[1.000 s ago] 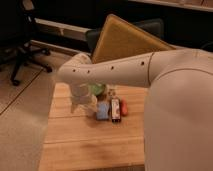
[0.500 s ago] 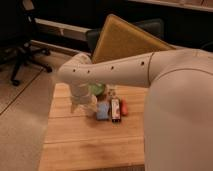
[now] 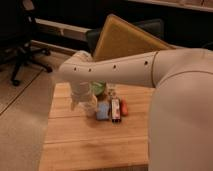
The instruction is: Knock the bottle over
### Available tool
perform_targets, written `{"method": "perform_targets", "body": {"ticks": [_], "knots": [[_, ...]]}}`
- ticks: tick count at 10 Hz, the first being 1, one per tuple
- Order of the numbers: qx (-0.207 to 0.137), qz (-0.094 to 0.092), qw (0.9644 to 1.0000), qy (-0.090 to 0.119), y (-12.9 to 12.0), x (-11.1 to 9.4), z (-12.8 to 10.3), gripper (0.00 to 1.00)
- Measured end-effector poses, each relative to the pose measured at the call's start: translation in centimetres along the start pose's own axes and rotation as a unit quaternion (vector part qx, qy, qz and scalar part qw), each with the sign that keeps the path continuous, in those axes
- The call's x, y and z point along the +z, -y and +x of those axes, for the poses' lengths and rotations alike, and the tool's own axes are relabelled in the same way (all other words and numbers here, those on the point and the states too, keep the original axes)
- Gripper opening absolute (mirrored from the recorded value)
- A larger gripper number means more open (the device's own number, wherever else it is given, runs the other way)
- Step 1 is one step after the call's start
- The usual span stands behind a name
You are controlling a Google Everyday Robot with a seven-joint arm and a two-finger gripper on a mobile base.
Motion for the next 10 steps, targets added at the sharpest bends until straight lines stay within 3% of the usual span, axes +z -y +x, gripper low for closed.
{"method": "perform_targets", "body": {"ticks": [3,4,8,10], "knots": [[0.033,0.001,0.9976,0.06,6.0,-3.0,-2.3,0.65],[0.046,0.0,0.9965,0.07,7.5,-3.5,-2.6,0.65],[0.05,-0.002,0.9962,0.071,7.6,-3.5,-2.6,0.65],[0.065,0.025,0.9965,0.047,10.3,-1.5,-3.2,0.65]]}}
